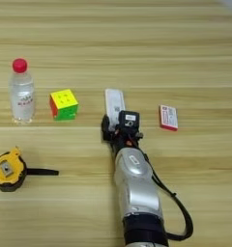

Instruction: Move the objects on the table

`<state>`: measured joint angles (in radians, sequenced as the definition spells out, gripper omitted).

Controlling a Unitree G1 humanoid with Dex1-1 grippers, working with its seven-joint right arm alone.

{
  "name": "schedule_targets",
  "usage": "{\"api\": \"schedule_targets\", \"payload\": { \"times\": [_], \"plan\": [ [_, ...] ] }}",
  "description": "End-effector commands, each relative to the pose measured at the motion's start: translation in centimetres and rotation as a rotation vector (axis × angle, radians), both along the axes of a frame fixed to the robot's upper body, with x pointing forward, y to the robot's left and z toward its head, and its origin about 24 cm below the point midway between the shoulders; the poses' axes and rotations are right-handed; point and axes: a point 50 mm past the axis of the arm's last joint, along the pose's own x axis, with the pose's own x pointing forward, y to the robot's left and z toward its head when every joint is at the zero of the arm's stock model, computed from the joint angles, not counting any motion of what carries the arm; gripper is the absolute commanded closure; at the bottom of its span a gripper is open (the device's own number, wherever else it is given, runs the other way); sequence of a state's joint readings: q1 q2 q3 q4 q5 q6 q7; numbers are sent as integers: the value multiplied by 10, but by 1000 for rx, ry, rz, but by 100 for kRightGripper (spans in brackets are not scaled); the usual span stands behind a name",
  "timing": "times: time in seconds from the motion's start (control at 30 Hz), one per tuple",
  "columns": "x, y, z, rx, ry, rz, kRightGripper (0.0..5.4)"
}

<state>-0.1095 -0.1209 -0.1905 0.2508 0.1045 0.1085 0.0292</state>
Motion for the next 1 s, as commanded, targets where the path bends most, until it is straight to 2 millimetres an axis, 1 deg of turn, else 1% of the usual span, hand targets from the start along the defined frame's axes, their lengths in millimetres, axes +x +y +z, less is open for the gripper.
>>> {"api": "schedule_targets", "payload": {
  "times": [0.03,0.2,0.3,0.53,0.63,0.7,0.8,1.0],
  "plan": [
    [12,0,21,-24,-84,13,249],
    [12,0,22,-25,-86,11,249],
    [11,5,21,-20,-83,30,249],
    [10,43,19,0,-79,139,249],
    [11,62,21,14,-86,191,249],
    [12,71,22,19,-90,213,249],
    [12,75,21,19,-85,224,249],
    [12,74,19,14,-74,217,249]
  ]
}}
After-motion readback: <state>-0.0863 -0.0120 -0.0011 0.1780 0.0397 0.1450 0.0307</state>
